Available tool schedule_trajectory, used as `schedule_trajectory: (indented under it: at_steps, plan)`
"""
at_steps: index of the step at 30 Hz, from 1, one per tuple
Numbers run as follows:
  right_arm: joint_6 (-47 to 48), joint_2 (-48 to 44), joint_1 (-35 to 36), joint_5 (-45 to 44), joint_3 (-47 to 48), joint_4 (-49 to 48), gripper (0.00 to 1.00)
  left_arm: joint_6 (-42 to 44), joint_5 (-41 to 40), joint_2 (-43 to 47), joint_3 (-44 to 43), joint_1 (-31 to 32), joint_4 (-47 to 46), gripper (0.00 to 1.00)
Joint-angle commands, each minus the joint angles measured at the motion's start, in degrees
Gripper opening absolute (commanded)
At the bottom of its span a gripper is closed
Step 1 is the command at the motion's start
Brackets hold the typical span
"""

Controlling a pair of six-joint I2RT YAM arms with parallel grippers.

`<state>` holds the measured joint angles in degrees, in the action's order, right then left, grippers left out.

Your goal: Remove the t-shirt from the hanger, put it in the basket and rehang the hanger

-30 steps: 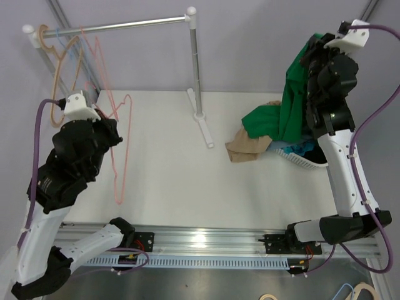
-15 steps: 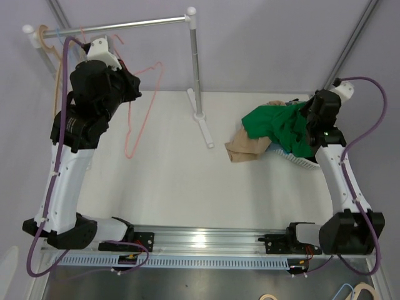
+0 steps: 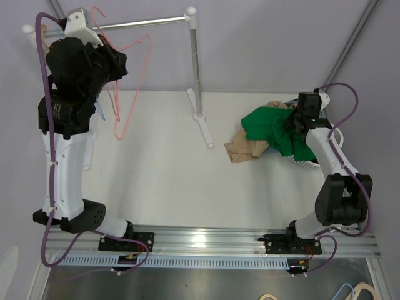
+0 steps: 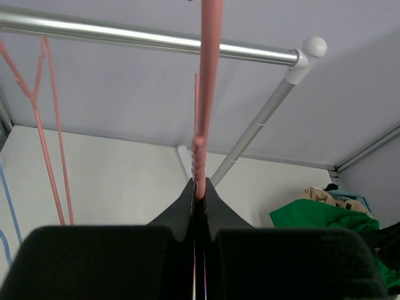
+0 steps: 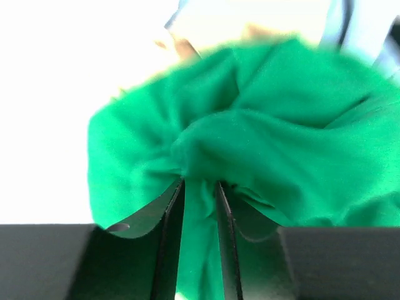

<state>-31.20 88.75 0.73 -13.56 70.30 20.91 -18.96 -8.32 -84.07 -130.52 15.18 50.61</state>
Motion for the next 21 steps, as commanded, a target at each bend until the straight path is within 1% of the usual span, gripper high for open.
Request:
schedule_trajectory:
  at_steps: [1,2,3,7,10,11,12,13,14,17,21]
  plan:
    - [1.8,-4.9,-0.1,-2.3,7.0,5.0,0.31,0.8,3.9,-1.6,-1.2,-2.9,-0.2,0.01]
    - [2.0,-5.3,-0.1,-2.5,8.0,5.6,0.31,0.9,4.2,-2.2,-1.0,-3.7,-0.5,0.01]
    - [2.4,-5.9,-0.2,-2.7,8.7,6.2,0.37,1.1,4.3,-2.4,-0.4,-4.1,-1.4,0.01]
    - [3.5,-7.2,-0.1,-2.8,11.4,6.8,0.39,3.7,5.3,-2.9,3.3,-5.2,-7.0,0.01]
    - [3.9,-7.1,-0.1,-2.3,13.5,7.7,0.60,5.2,6.3,-4.9,3.6,-6.3,-8.7,0.01]
    - [3.6,-7.6,-0.1,-2.1,13.8,7.8,0.61,5.2,7.0,-5.4,3.2,-6.7,-9.2,0.01]
    - [3.6,-8.1,-0.1,-1.7,13.5,7.4,0.68,5.2,7.8,-5.8,3.8,-7.1,-9.8,0.01]
    - [3.5,-8.6,-0.1,-1.6,13.1,6.9,0.70,5.2,8.3,-6.0,4.3,-7.4,-11.7,0.01]
    - [3.4,-9.2,-0.1,-1.2,12.7,6.3,0.75,5.1,10.9,-6.2,4.8,-7.8,-12.8,0.01]
    - [3.5,-11.4,0.0,-0.5,10.7,3.9,0.77,5.1,11.2,-7.2,4.8,-7.8,-15.6,0.01]
    - [4.7,-13.0,-0.1,-0.1,10.5,3.5,0.79,6.4,8.7,-9.1,4.4,-7.8,-19.3,0.01]
